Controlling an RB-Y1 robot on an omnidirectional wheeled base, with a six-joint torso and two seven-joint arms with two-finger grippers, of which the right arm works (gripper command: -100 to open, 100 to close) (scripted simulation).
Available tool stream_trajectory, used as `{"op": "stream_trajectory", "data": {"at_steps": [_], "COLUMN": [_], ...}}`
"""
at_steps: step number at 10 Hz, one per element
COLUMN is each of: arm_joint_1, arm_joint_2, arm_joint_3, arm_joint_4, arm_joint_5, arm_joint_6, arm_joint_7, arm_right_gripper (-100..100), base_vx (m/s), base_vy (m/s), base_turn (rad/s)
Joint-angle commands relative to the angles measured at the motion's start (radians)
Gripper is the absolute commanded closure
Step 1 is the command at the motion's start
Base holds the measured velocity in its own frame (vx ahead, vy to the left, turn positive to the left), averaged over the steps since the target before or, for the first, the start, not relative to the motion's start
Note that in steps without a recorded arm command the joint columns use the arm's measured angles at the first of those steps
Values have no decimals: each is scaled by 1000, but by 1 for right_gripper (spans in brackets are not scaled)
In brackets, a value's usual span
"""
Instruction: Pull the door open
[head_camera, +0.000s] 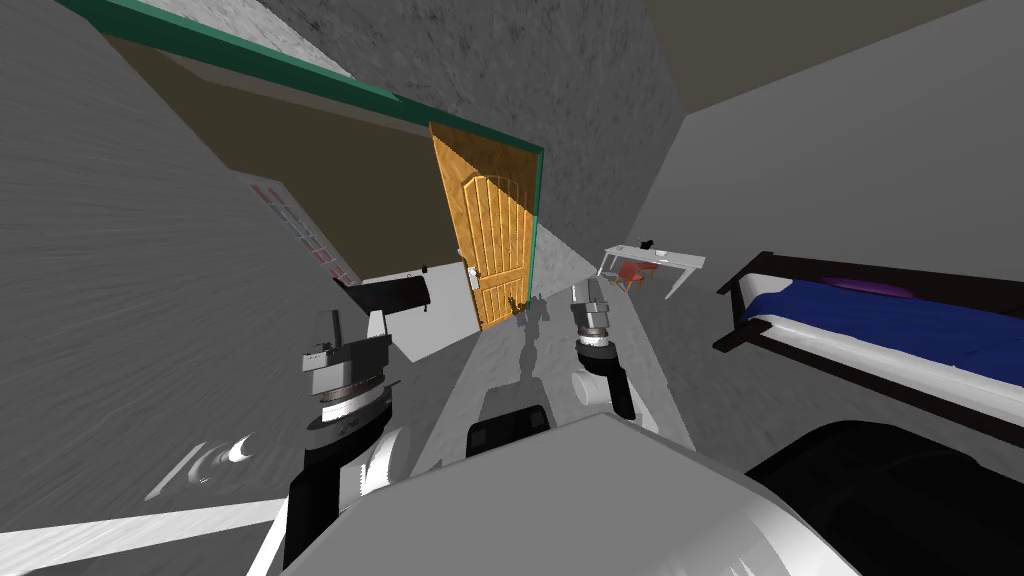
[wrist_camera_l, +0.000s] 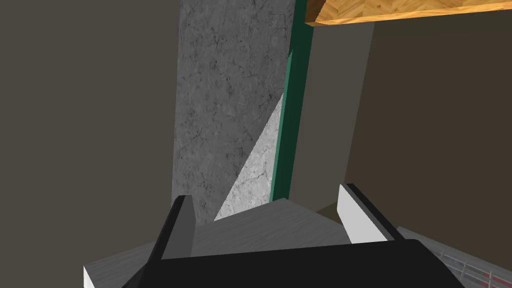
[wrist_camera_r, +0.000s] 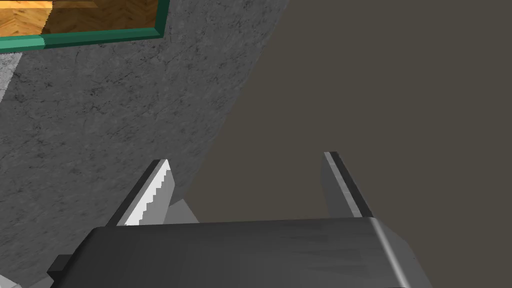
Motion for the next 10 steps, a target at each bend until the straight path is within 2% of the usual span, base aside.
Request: {"op": "stream_trajectory", "data": {"at_steps": [1, 7, 10], "arm_joint_1": [-20, -98, -146], "arm_joint_2": [-6, -25, -34], "arm_joint_3": [-1, -7, -10], "arm_joint_4": [33, 164, 245], "arm_joint_5": [-1, -5, -8], "arm_joint_6": [2, 8, 12], "arm_joint_7": [-2, -11, -16], "arm_right_gripper": [-100, -100, -100], "base_vx": [39, 77, 80], "base_vy": [9, 12, 17], "base_turn": [42, 39, 47]}}
